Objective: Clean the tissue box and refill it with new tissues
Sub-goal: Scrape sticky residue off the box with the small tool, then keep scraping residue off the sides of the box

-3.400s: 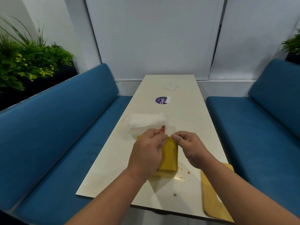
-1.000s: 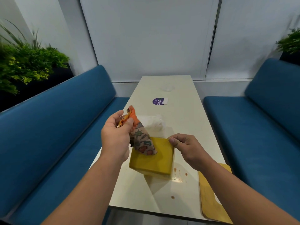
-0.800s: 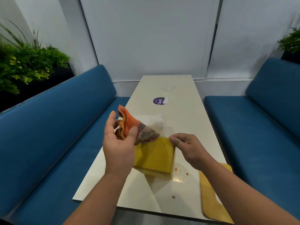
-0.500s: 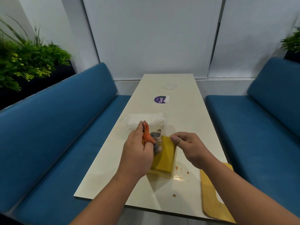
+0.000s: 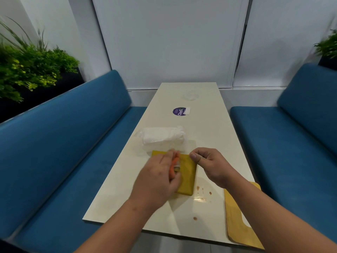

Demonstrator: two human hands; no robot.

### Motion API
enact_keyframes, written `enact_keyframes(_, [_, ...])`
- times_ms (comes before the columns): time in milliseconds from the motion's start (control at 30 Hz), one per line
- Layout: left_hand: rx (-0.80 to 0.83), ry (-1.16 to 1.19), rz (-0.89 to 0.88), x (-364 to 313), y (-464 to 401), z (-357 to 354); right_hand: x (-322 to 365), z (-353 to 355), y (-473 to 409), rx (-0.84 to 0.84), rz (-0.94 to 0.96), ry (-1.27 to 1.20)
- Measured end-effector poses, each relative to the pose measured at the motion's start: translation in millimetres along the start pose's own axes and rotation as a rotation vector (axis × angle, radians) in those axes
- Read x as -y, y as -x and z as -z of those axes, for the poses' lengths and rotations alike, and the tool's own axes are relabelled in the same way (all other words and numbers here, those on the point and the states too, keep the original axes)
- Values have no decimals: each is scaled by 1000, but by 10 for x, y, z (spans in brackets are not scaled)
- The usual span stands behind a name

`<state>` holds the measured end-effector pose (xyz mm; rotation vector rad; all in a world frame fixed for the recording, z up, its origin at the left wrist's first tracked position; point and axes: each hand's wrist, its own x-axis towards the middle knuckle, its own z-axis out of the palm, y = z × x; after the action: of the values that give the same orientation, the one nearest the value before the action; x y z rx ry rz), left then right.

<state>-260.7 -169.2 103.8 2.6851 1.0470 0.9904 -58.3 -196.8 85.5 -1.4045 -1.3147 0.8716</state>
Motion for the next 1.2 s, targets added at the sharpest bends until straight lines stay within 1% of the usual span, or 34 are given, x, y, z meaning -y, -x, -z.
enact_keyframes(67, [-72, 60, 167, 117, 45, 79, 8, -15, 14, -1, -11, 57])
enact_keyframes(100, [-128, 143, 299, 166, 88, 104, 16, -28, 36, -5, -11, 90])
enact_keyframes(133, [-174, 274, 469, 209, 126, 120, 25, -40, 63, -12, -1, 126])
enact_keyframes(200, [-282, 683, 797, 296, 219, 126, 20, -61, 144, -27, 45, 206])
enact_keyframes(267, [-362, 1086, 1023, 422, 339, 99, 27, -84, 259, -25, 105, 304])
enact_keyframes(300, [-371, 1212, 1111, 489, 401, 91, 21, -96, 318, -16, 131, 354])
enact_keyframes(333, [-353, 1283, 1177, 558, 472, 78, 7, -107, 378, 6, 149, 401])
enact_keyframes(367, [-308, 1299, 1216, 622, 550, 69, -12, -125, 433, 35, 159, 439])
enact_keyframes(467, [-124, 1212, 1253, 702, 770, 29, -152, -156, 633, 125, 211, 549])
enact_keyframes(533, [-61, 1193, 1283, 721, 892, 20, -300, -171, 767, 178, 297, 615])
enact_keyframes(633, [-52, 1195, 1320, 772, 1050, 7, -499, -209, 932, 256, 367, 699])
enact_keyframes(767, [-39, 1182, 1328, 847, 1209, -28, -649, -256, 1055, 277, 407, 852])
enact_keyframes(867, [-13, 1182, 1333, 914, 1292, -65, -621, -296, 1090, 264, 391, 935])
enact_keyframes(933, [-10, 1168, 1338, 953, 1338, -79, -526, -376, 1076, 187, 331, 932])
enact_keyframes(1033, [9, 1150, 1306, 992, 1364, -74, -257, -656, 852, 55, 87, 895])
enact_keyframes(1133, [28, 1151, 1263, 1020, 1366, -62, -77, -1011, 457, 72, -139, 990])
enact_keyframes(1200, [35, 1151, 1229, 1040, 1363, -40, -22, -1211, 293, 103, -214, 1019])
